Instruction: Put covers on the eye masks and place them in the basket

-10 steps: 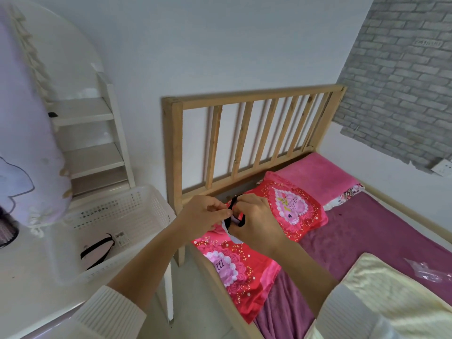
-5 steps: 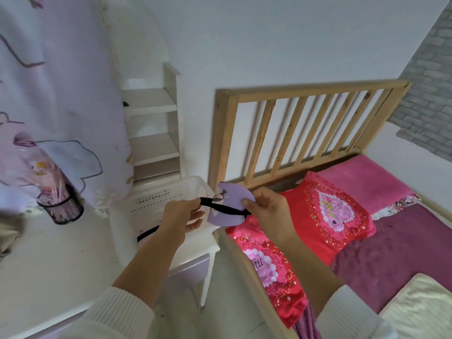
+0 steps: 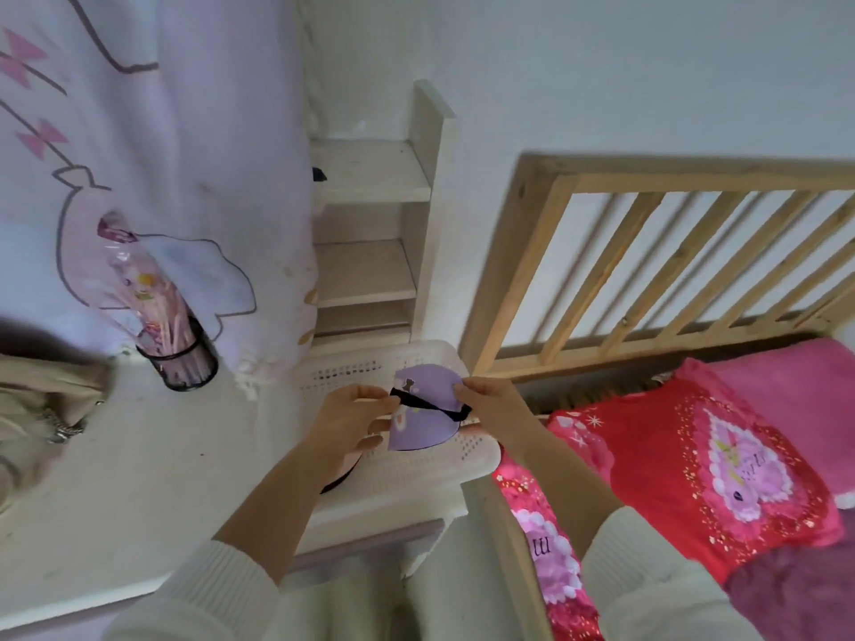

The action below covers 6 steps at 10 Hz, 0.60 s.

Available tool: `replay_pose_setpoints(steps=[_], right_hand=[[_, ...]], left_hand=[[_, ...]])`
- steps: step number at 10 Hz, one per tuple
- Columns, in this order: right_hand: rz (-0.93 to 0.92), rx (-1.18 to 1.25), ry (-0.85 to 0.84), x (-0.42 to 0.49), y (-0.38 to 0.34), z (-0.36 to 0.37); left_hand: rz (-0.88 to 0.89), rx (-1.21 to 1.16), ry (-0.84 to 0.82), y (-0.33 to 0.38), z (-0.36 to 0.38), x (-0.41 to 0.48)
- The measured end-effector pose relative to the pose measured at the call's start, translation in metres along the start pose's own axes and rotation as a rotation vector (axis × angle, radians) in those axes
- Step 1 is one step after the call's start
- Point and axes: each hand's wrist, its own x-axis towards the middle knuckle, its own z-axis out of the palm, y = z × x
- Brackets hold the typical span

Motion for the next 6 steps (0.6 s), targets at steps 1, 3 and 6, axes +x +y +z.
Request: replay_pose_setpoints(steps=[1,3,6], right_hand=[[0.105,-0.076,-0.094,0.042,0.002,0.013],[0.088,-0.405,-0.202,0.101,0.034,0.036],[0.043,-0.761,-0.281,0.121,0.054,0.043]], left_hand=[[-0.065,-0.002,0.105,-0.011,-0.004,0.024],[0.040,0.615,0.377,-0.050,-0.022,0.053],[0.374,1.149,0.462,-0.079,-0.045,0.039]])
